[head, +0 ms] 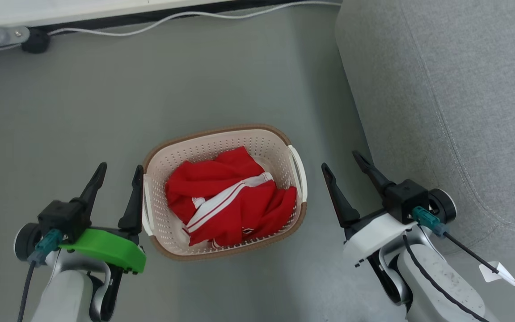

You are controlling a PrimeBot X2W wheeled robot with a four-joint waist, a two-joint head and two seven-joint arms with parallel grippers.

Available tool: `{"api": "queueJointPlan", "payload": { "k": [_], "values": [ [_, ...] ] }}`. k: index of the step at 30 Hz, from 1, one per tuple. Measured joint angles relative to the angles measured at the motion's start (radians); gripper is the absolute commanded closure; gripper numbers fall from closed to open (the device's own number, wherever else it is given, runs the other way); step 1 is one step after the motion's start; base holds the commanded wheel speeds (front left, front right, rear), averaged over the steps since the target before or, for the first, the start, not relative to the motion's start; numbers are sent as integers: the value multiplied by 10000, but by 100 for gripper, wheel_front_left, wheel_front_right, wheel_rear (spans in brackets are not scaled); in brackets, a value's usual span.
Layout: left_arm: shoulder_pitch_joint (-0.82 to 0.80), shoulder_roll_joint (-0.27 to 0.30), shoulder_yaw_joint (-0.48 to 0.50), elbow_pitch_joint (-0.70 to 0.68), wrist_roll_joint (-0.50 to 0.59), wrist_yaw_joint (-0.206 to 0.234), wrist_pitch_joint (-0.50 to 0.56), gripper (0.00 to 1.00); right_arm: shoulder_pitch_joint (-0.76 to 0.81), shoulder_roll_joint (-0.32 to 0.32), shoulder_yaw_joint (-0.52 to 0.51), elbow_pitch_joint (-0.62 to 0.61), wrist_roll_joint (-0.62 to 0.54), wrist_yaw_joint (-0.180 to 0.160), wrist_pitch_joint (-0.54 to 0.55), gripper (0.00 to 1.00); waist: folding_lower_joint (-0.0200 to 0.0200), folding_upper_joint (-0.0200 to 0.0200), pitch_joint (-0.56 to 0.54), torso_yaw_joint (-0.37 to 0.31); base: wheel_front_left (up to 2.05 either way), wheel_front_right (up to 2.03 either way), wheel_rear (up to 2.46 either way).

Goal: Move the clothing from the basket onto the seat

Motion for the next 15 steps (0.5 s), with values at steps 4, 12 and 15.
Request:
{"api": "queueJointPlan", "payload": {
  "k": [4,12,15],
  "values": [
    [-449,15,-288,-52,48,-29,226,0,-108,23,-23,-23,-4,4,-17,0,0,0,567,-217,0,0,0],
    [-1132,155,-796,-82,163,-31,800,0,-374,221,-25,-42,-17,88,-19,0,0,0,1736,-501,0,0,0],
    [-1364,240,-1172,-165,397,-38,1141,0,-546,284,-46,-132,-17,171,-44,0,1,0,2177,-553,0,0,0]
  ]
}}
